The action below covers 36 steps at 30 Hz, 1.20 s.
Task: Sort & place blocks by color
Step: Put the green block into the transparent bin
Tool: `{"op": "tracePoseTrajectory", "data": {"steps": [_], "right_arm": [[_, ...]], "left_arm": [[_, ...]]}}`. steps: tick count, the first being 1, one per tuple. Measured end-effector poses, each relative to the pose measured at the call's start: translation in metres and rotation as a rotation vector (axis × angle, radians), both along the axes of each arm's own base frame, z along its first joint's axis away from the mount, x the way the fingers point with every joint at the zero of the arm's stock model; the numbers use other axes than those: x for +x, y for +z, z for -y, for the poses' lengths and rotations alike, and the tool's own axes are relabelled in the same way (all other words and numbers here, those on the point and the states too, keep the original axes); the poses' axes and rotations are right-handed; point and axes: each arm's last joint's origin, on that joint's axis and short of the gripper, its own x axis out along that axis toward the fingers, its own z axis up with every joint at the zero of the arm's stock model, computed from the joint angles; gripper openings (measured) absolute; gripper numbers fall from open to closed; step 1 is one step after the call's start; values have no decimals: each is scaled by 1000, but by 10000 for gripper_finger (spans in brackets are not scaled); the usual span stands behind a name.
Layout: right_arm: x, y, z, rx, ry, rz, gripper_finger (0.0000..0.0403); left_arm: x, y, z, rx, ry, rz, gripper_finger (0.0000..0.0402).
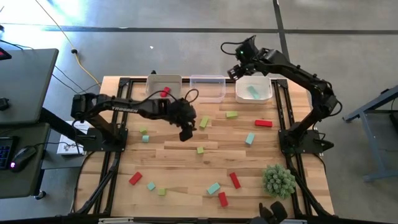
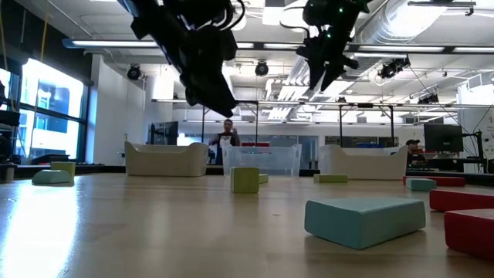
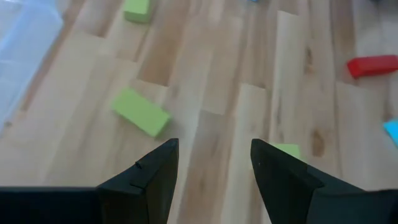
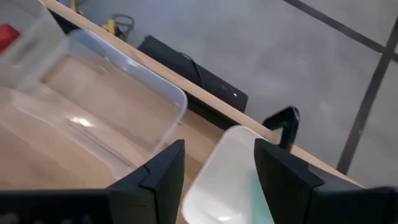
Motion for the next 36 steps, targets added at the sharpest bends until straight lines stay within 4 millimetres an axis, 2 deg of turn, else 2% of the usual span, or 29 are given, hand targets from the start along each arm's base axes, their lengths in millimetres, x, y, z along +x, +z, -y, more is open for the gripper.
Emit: {"op": "tracePoseTrajectory", "data": {"steps": [10,18,23,30,36], "right_arm": [[12,6,-16,-8,59,12,181],[16,4,-25,2,108,-23,181],[17,4,-27,10,116,-33,181],[17,4,-27,11,117,-32,181],[17,4,-27,11,117,-32,181]], "left_arm": [[7,0,36,-39,-75,3,192],[12,1,49,-42,-55,34,223],[21,-8,54,-70,5,60,231],[27,-26,61,-111,48,2,228],[31,-39,68,-44,79,-28,227]]}}
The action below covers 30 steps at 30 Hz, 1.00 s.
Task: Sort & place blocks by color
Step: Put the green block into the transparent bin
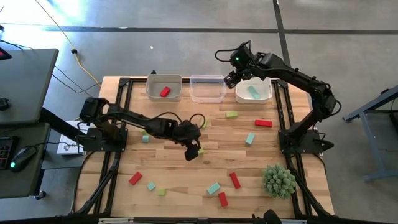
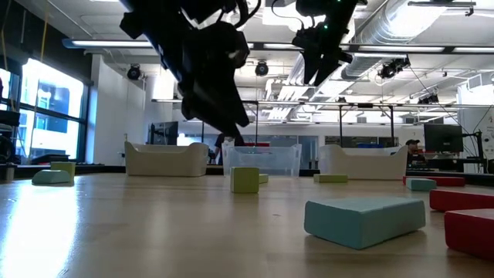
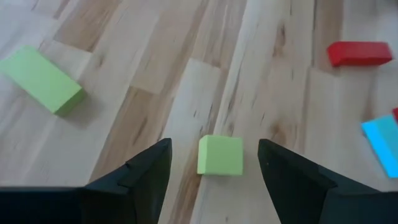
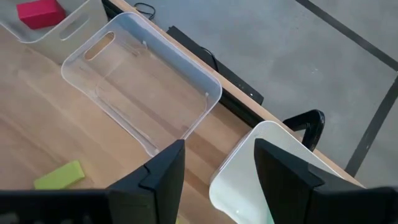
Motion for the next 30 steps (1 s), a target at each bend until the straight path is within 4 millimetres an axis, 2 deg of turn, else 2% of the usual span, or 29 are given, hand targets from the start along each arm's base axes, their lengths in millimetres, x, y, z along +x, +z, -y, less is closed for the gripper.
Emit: {"op": "tracePoseTrajectory", "data": {"steps": [9,18,30], "right_arm": [[0,0,0,3,-9,5,181],[0,0,0,1,-10,4,181],[0,0,0,0,-11,4,181]], "left_arm": [[2,-4,3,29,11,-10,227],[14,-31,12,21,-17,-16,227],[17,-60,17,25,-22,-90,227]]}}
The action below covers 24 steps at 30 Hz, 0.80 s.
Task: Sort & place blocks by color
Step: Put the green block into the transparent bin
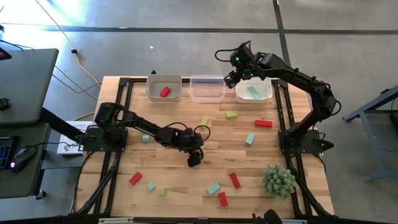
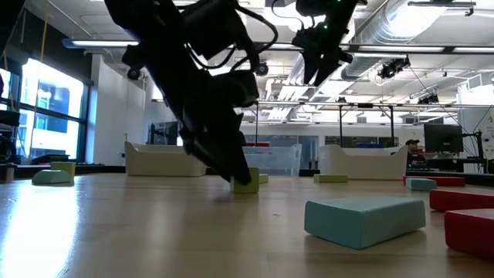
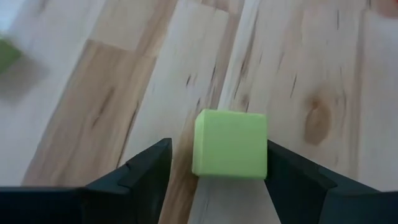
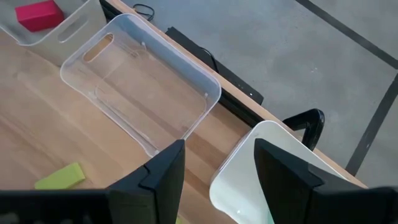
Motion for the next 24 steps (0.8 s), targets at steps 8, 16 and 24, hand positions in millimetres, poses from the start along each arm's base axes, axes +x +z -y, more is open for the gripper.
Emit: {"op": "tracePoseTrajectory", "data": {"steps": [8,16,24], "right_arm": [[0,0,0,0,0,0,181],[0,0,0,0,-1,0,181],[0,0,0,0,-2,1,181]], "left_arm": [[1,-6,0,50,26,-8,223],[2,-6,-1,56,24,-4,142],[2,-3,-5,28,-24,3,108]]}}
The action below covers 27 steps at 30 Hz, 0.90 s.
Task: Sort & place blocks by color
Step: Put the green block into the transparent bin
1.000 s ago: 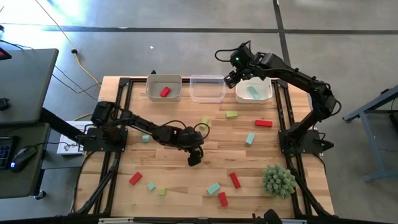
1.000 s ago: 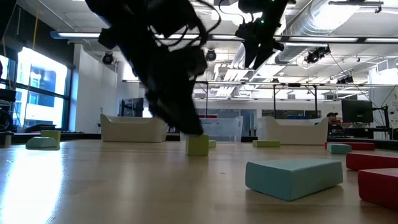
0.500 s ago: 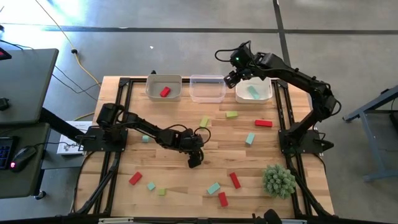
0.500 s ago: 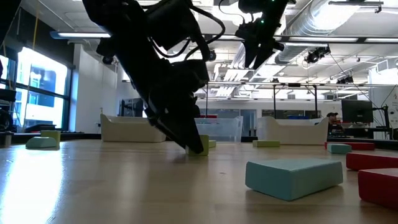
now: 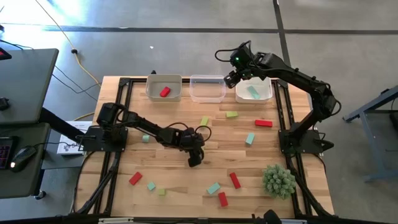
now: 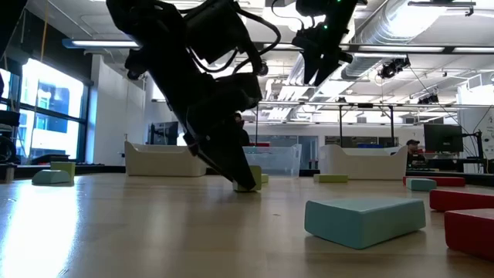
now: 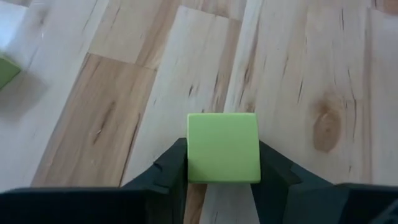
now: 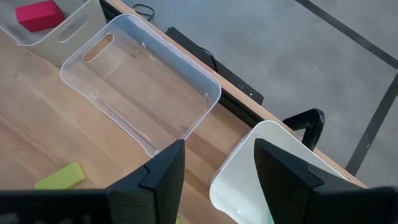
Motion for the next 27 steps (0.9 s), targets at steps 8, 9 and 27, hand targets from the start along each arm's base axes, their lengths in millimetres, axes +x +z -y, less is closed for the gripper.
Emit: {"op": "tracePoseTrajectory", "data": {"steps": [8,9,27], "right_arm": [[0,0,0,10,-22,13,181],[0,0,0,12,-27,15,181],[0,0,0,40,-109,66,181]], "left_arm": [[-6,21,-32,37,31,24,108],[-7,25,-37,44,32,28,108],[-44,87,-159,179,262,265,108]]}}
